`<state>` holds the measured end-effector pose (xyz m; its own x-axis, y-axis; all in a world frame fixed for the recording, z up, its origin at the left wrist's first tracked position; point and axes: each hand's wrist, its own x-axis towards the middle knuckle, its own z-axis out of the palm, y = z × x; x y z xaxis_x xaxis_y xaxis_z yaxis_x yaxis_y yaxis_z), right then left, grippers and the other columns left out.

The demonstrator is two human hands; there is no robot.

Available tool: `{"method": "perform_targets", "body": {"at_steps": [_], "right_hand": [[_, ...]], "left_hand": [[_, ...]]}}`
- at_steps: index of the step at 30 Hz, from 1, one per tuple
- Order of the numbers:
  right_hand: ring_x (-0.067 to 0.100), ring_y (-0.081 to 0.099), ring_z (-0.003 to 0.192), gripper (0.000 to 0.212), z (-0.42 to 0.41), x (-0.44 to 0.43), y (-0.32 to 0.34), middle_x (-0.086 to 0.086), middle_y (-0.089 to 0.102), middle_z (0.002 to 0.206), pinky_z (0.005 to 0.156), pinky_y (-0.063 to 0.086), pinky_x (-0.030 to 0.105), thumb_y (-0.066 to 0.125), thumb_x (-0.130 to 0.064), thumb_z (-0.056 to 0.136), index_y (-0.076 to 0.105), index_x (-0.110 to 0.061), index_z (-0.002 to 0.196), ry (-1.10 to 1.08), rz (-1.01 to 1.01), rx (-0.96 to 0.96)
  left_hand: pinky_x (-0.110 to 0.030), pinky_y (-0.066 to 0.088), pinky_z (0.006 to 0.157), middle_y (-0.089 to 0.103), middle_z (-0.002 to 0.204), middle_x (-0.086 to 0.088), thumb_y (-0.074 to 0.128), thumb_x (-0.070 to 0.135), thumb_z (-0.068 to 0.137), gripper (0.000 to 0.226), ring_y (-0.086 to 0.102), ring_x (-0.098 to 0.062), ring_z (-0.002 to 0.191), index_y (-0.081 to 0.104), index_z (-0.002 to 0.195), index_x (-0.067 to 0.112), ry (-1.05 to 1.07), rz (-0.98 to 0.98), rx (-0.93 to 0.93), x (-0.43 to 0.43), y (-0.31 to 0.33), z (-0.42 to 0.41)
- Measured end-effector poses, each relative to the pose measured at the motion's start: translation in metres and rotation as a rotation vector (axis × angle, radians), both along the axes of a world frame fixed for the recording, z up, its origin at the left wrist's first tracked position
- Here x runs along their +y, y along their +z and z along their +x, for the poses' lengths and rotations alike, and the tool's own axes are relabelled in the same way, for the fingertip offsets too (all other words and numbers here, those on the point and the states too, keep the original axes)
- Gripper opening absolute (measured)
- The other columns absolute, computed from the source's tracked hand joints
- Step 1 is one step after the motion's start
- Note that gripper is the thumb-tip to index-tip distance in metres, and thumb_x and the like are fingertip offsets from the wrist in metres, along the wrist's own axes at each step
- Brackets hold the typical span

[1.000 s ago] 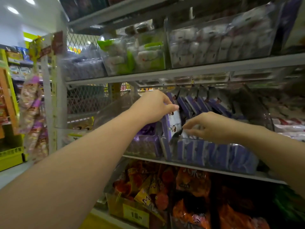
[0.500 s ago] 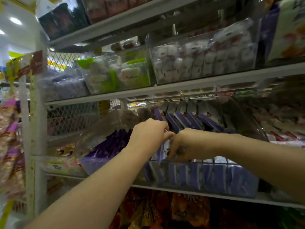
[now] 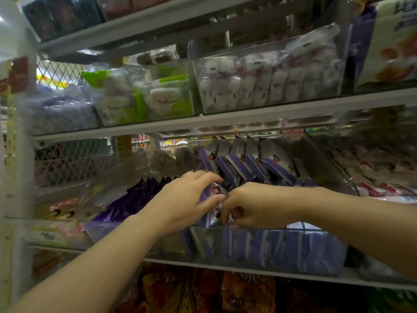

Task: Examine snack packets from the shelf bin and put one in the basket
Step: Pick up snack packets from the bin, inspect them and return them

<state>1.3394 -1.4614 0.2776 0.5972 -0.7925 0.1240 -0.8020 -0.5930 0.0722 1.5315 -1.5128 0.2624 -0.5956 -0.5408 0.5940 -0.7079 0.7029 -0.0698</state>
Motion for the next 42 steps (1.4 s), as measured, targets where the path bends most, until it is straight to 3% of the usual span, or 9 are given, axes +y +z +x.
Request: {"method": "perform_targets", "body": {"at_steps": [2, 5, 11, 13, 18, 23, 29, 37, 42], "right_hand": [[-0.006, 0.048, 0.082, 0.014, -0.003, 0.002, 0.0, -0.017, 0.048, 0.095, 0.064, 0.039, 0.013, 0.055, -0.031, 0.094, 0.059, -0.042, 0.102, -0.001, -0.015, -0.014], [-0.021, 0.037, 0.08, 0.02, -0.001, 0.0, 0.001, -0.024, 0.034, 0.091, 0.062, 0.034, 0.012, 0.05, -0.032, 0.094, 0.042, -0.049, 0.091, -0.015, -0.02, -0.031], [-0.011, 0.042, 0.082, 0.012, -0.004, 0.003, 0.005, -0.027, 0.035, 0.097, 0.064, 0.036, 0.01, 0.052, -0.036, 0.091, 0.046, -0.041, 0.101, -0.046, -0.022, -0.11], [-0.003, 0.045, 0.085, 0.02, -0.005, 0.004, 0.005, -0.02, 0.041, 0.099, 0.066, 0.037, 0.015, 0.056, -0.041, 0.087, 0.049, -0.04, 0.106, -0.044, -0.026, -0.108], [0.003, 0.048, 0.095, 0.026, -0.007, 0.002, 0.001, -0.014, 0.045, 0.111, 0.08, 0.046, 0.02, 0.063, -0.04, 0.088, 0.051, -0.041, 0.111, -0.045, -0.057, -0.1], [0.001, 0.046, 0.096, 0.026, -0.01, -0.002, -0.003, -0.024, 0.041, 0.101, 0.083, 0.042, 0.022, 0.06, -0.043, 0.09, 0.05, -0.044, 0.114, -0.048, -0.101, -0.122], [-0.009, 0.044, 0.084, 0.021, -0.008, -0.008, -0.012, -0.03, 0.04, 0.094, 0.073, 0.037, 0.017, 0.053, -0.045, 0.092, 0.05, -0.046, 0.113, -0.048, -0.18, -0.155], [-0.014, 0.054, 0.074, 0.011, -0.004, -0.002, 0.004, -0.015, 0.057, 0.08, 0.064, 0.044, 0.008, 0.049, -0.026, 0.099, 0.056, -0.03, 0.107, -0.07, -0.2, -0.456], [0.024, 0.062, 0.062, 0.011, -0.003, 0.022, 0.015, 0.003, 0.059, 0.074, 0.058, 0.057, 0.035, 0.047, -0.014, 0.1, 0.057, -0.016, 0.097, 0.017, -0.178, -0.904]], "left_hand": [[-0.026, 0.035, 0.105, 0.04, 0.145, 0.021, 0.053, 0.06, 0.088, 0.064, 0.036, 0.0, 0.131, 0.026, 0.145, 0.048, -0.066, 0.122, -0.033, 0.0, 0.003, 0.009], [-0.014, 0.033, 0.09, 0.044, 0.139, 0.02, 0.067, 0.063, 0.077, 0.09, 0.039, 0.008, 0.111, 0.011, 0.147, 0.054, -0.12, 0.242, -0.08, 0.0, 0.012, 0.015], [-0.016, 0.04, 0.085, 0.056, 0.128, 0.012, 0.075, 0.054, 0.074, 0.093, 0.052, 0.002, 0.099, 0.015, 0.146, 0.052, -0.083, 0.261, -0.035, 0.001, 0.019, 0.01], [-0.023, 0.038, 0.088, 0.054, 0.113, 0.019, 0.072, 0.055, 0.077, 0.081, 0.05, -0.002, 0.1, 0.024, 0.142, 0.048, -0.015, 0.108, -0.071, 0.002, 0.015, 0.002], [-0.038, 0.024, 0.113, 0.05, 0.122, 0.019, 0.067, 0.056, 0.078, 0.047, 0.051, -0.007, 0.116, 0.042, 0.115, 0.04, 0.028, -0.074, -0.19, -0.001, 0.001, -0.012], [-0.037, 0.02, 0.114, 0.051, 0.121, 0.021, 0.061, 0.056, 0.085, 0.036, 0.047, -0.004, 0.117, 0.049, 0.117, 0.043, -0.024, -0.001, -0.268, 0.002, 0.003, -0.002], [-0.039, 0.005, 0.118, 0.053, 0.132, 0.028, 0.021, 0.058, 0.098, 0.049, 0.022, 0.001, 0.135, 0.057, 0.128, 0.043, -0.042, 0.164, -0.384, 0.01, -0.002, 0.012], [-0.042, 0.008, 0.12, 0.057, 0.129, 0.02, 0.021, 0.046, 0.104, 0.043, 0.027, -0.004, 0.135, 0.058, 0.123, 0.036, -0.027, 0.157, -0.376, 0.022, -0.009, 0.014], [-0.037, 0.018, 0.116, 0.06, 0.127, 0.016, 0.03, 0.044, 0.104, 0.036, 0.034, -0.003, 0.128, 0.057, 0.128, 0.038, -0.052, 0.192, -0.24, 0.023, -0.01, 0.011]]}}
